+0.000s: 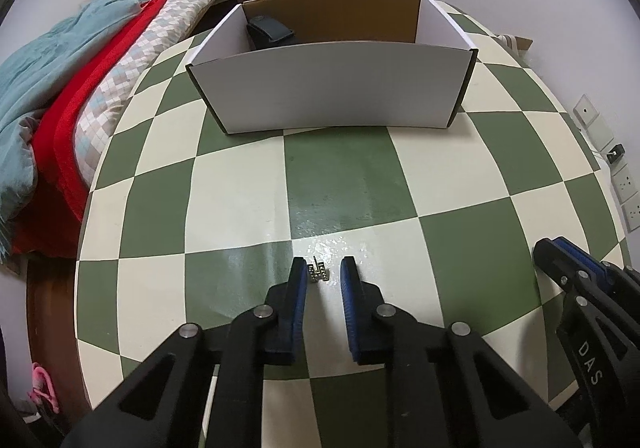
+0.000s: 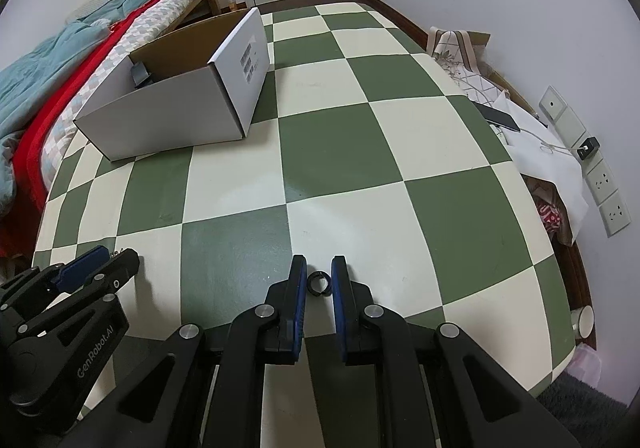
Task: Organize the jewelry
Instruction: 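Pinch another black ring with the right tool while the left tool pinches a silver earring, then carry the ring and earring into the white box while both tools open to drop them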
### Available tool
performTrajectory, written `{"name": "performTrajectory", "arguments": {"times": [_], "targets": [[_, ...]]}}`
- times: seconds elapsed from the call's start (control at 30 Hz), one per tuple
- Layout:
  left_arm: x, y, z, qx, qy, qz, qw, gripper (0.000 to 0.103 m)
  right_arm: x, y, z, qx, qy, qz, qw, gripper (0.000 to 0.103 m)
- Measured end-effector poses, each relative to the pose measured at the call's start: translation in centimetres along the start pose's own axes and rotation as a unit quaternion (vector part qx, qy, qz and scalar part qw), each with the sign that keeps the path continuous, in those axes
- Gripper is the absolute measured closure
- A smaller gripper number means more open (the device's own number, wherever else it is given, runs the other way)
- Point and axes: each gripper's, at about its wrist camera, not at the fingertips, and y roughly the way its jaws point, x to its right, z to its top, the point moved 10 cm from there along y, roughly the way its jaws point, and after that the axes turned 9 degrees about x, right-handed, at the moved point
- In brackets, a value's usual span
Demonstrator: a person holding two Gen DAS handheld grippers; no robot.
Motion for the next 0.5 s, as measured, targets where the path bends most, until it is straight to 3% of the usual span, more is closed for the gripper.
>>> {"name": "performTrajectory", "arguments": {"times": [0.17,0.5], "targets": [[-0.2,0.1,0.1,-0.001,-0.002,0.0,1.0,0.097,0.0,0.0,0.0,0.0,0.0,0.002,1.0,0.09],[-0.5,-0.6,0.8,0.008,-0.005,-0.006,0.9999,0.097,-1.0,-0.9,1.0,0.014,-0.003,0.01,1.0,0.09]]}}
